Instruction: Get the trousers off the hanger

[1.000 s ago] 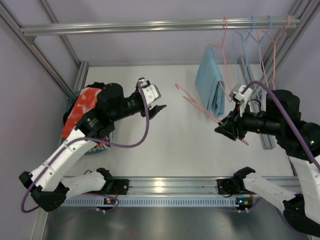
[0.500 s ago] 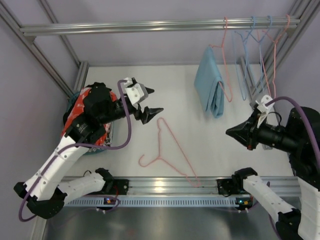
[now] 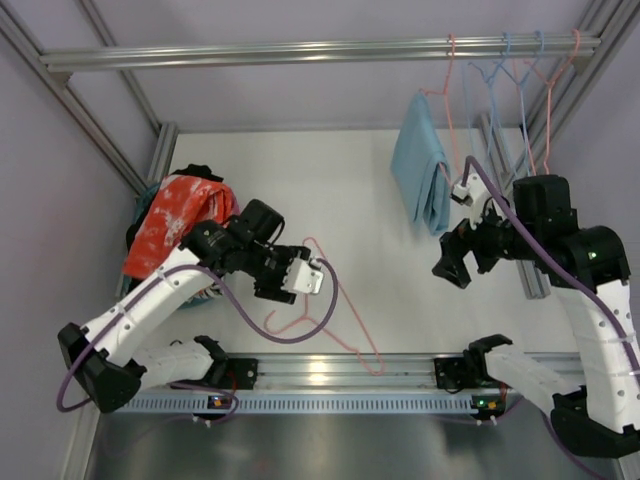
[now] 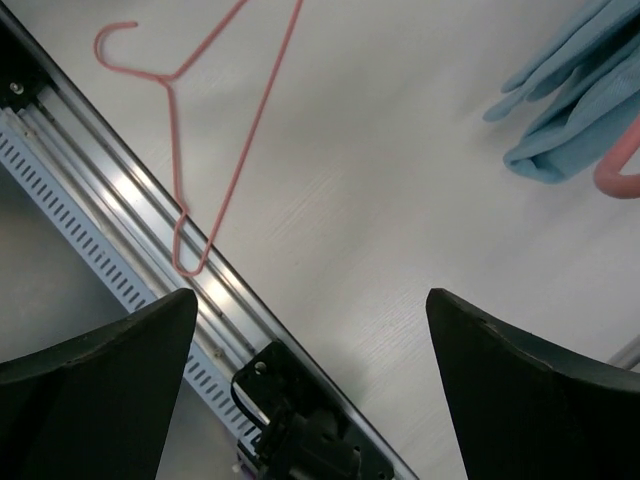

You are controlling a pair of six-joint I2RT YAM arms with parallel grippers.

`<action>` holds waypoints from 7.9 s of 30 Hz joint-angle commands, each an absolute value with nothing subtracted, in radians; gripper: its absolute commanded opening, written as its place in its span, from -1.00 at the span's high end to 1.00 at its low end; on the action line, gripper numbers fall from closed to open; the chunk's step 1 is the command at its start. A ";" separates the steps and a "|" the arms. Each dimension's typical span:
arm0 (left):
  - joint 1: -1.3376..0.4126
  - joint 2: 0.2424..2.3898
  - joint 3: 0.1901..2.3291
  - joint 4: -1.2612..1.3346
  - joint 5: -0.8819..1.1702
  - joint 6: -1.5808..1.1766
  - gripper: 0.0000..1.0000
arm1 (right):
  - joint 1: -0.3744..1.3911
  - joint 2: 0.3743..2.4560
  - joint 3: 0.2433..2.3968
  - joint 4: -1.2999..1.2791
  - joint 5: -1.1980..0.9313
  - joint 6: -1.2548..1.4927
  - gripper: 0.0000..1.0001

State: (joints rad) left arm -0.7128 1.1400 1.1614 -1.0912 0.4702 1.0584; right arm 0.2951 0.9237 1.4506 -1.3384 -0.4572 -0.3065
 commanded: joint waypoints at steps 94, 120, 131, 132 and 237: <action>-0.959 1.477 0.698 -0.581 -0.052 0.417 0.20 | 0.322 0.965 1.397 -1.307 -0.442 -0.291 -0.99; -0.936 1.279 0.974 -0.830 -0.005 0.416 1.00 | 0.341 0.911 1.175 -1.048 -0.644 -0.094 -0.96; -0.928 1.355 0.764 -0.796 0.032 0.511 -0.73 | 0.354 0.916 1.184 -1.061 -0.617 -0.106 -0.99; -0.928 1.361 0.762 -0.781 0.023 0.512 -0.72 | 0.353 0.911 1.175 -1.066 -0.618 -0.106 -0.99; -0.795 1.119 1.089 -0.853 0.208 0.262 0.55 | 0.577 1.246 0.695 0.149 -0.963 0.710 1.00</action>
